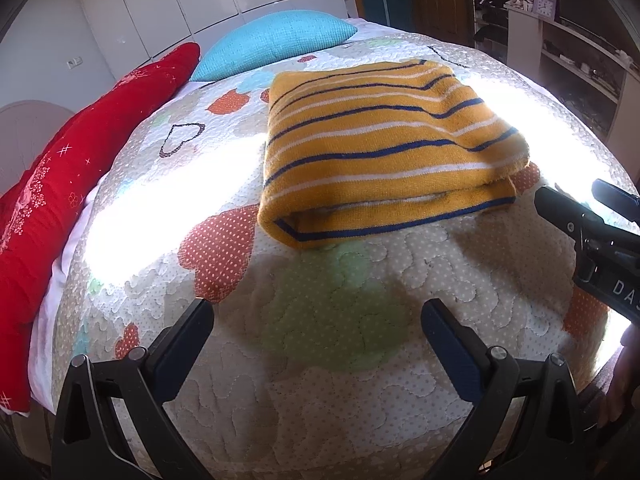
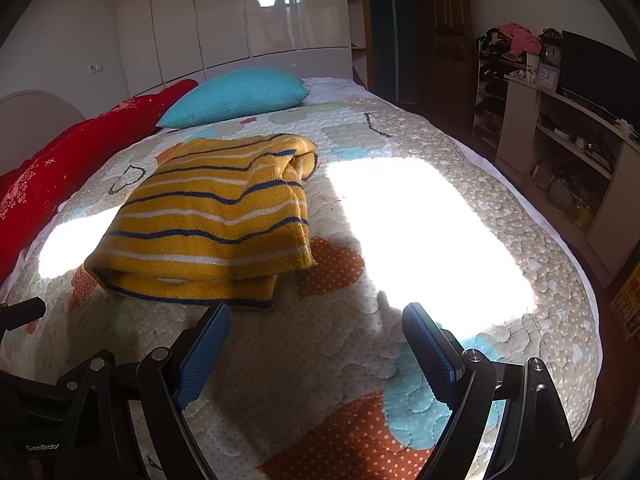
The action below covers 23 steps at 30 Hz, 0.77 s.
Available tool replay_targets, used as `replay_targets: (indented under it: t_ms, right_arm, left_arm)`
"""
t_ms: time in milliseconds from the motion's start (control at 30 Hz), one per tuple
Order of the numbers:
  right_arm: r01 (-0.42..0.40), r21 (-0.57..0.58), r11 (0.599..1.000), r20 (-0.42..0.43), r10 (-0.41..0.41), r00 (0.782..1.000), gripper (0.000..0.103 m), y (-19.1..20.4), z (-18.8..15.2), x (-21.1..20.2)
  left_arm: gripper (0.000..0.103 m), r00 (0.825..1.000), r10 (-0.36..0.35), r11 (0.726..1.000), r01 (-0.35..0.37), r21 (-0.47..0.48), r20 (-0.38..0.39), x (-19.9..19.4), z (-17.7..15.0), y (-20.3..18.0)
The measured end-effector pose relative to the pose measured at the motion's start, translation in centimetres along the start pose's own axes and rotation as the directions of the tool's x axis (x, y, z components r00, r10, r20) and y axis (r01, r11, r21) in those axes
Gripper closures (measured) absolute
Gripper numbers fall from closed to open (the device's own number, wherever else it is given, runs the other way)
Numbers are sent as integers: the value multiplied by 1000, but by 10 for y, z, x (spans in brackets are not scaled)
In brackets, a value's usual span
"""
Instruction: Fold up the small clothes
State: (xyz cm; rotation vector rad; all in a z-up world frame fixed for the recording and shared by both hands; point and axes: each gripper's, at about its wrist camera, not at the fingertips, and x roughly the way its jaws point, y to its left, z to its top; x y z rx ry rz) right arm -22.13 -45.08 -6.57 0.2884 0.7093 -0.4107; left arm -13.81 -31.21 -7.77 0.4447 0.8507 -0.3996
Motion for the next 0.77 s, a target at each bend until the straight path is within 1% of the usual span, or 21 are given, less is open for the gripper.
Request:
replay_targets:
  t_ms: [133, 400, 667, 767]
  right_arm:
    - [-2, -4, 1000, -10, 2, 1000, 12, 6, 4, 1]
    - [-7, -51, 999, -21, 6, 1000, 12, 29, 6, 3]
    - [-15, -71, 997, -24, 13, 1000, 12, 45, 8, 5]
    - [-14, -76, 997, -27, 12, 1000, 12, 49, 9, 6]
  left_arm:
    - [0, 1000, -7, 1000, 7, -23, 7, 0, -1, 10]
    - [0, 1000, -14, 998, 14, -63, 13, 1, -3, 28]
    - [0, 999, -21, 997, 23, -77, 25, 2, -7, 36]
    - [0, 1000, -23, 995, 25, -96, 20, 4, -7, 41]
